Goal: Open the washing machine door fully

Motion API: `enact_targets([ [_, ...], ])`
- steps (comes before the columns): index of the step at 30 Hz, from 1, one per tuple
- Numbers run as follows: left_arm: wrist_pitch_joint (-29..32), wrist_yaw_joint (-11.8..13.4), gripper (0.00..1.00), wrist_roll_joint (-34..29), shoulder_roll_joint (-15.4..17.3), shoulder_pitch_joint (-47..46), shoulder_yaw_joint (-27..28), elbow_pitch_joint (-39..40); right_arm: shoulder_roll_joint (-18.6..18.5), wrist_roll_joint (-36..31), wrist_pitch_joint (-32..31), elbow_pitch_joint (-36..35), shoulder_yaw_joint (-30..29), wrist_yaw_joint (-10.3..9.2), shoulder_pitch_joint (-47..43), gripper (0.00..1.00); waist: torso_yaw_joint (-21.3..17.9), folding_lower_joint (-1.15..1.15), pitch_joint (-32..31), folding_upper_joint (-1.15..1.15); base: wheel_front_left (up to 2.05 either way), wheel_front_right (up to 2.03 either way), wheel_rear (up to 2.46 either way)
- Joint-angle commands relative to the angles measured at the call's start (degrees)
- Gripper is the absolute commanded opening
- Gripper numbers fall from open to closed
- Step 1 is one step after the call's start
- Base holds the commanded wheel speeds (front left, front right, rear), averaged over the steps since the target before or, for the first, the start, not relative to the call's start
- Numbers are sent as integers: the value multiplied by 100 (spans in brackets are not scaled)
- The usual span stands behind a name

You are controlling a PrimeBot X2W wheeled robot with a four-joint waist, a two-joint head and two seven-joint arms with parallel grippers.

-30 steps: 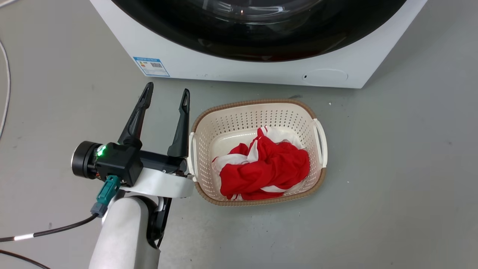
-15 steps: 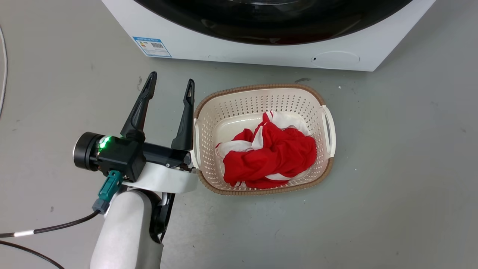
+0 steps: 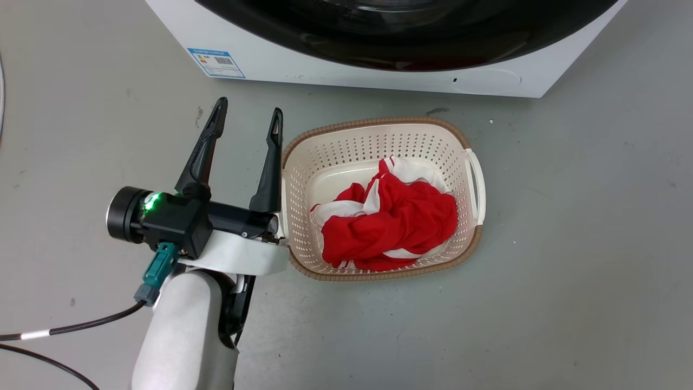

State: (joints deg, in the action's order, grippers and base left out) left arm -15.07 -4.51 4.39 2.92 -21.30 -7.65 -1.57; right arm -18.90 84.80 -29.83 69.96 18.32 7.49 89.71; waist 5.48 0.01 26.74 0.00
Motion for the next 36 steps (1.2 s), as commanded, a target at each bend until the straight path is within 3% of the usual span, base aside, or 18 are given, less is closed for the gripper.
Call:
enact_targets([
  [1,-15,24,100,29,-6,-62,-11,-11,66,75,-145,-91,6,0,-116,0,-12,-1,-19,0,0,0,0],
  [18,-15,-38,100,-8,-6,229,26,-281,59,471,-1613,-594,-39,0,-1096,0,-135,-1,-706,0,0,0,0],
  [36,-15,-121,100,-42,-6,834,41,-551,357,788,-2590,-1362,61,0,-2572,0,-134,-1,-1720,0,0,0,0],
])
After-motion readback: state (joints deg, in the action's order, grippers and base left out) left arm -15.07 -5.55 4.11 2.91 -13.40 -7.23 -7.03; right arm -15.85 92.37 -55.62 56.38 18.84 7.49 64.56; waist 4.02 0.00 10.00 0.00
